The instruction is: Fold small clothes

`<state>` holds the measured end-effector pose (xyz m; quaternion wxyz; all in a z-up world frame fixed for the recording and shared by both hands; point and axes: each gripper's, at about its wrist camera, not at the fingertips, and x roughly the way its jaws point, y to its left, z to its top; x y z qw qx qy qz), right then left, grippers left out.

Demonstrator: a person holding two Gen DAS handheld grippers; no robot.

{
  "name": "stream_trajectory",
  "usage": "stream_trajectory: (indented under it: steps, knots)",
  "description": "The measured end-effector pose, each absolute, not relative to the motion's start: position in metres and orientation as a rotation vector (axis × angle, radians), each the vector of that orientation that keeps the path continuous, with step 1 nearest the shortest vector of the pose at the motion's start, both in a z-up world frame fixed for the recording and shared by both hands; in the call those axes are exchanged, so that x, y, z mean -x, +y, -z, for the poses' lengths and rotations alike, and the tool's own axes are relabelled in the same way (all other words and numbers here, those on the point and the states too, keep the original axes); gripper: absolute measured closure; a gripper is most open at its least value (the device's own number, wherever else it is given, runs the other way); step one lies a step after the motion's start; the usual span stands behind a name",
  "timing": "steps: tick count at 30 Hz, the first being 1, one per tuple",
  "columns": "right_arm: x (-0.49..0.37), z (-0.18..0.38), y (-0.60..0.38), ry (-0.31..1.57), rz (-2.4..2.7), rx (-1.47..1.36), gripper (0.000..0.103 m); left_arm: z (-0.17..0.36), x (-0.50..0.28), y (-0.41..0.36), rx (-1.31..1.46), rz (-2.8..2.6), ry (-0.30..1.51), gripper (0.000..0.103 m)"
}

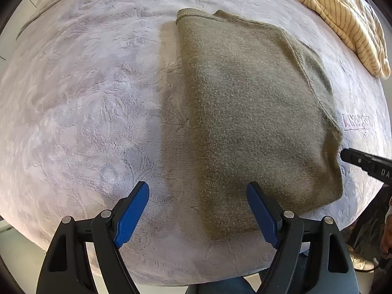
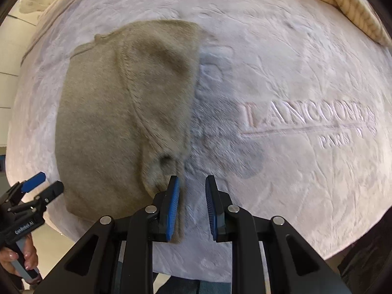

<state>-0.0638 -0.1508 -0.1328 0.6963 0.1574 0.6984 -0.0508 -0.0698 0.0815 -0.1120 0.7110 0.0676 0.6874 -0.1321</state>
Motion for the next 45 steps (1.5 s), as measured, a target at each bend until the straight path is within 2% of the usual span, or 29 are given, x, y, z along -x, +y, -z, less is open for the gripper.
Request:
stream_trajectory:
  steps: [11,21,31,33,34,35,40,43,45]
  knots:
    - [0.077,0.119,-0.145,1.563,0.122,-0.369,0.077,0.114,0.065,0.084,-0.135,0.306,1.518,0.02]
    - [0.063,0.106,-0.124,1.555,0.095,-0.369,0.077,0.092,0.053,0.098,-0.106,0.305,1.502,0.02]
    - [0.048,0.057,-0.125,1.423,0.156,-0.329,0.077,0.045,0.045,0.092,-0.079,0.306,1.392,0.02]
    - [0.045,0.048,-0.122,1.4,0.164,-0.306,0.07,0.039,0.044,0.088,-0.09,0.306,1.369,0.02]
    - [0.045,0.043,-0.12,1.389,0.169,-0.288,0.056,0.035,0.044,0.086,-0.099,0.308,1.355,0.02]
    - [0.045,0.04,-0.118,1.381,0.172,-0.274,0.05,0.032,0.044,0.084,-0.107,0.311,1.345,0.02]
    - [0.042,0.03,-0.108,1.36,0.178,-0.224,0.049,0.02,0.048,0.078,-0.115,0.309,1.315,0.02]
    - [0.042,0.027,-0.108,1.357,0.185,-0.226,0.039,0.015,0.051,0.078,-0.119,0.286,1.291,0.02]
    - [0.044,0.027,-0.108,1.356,0.194,-0.229,0.038,0.013,0.052,0.077,-0.117,0.281,1.286,0.02]
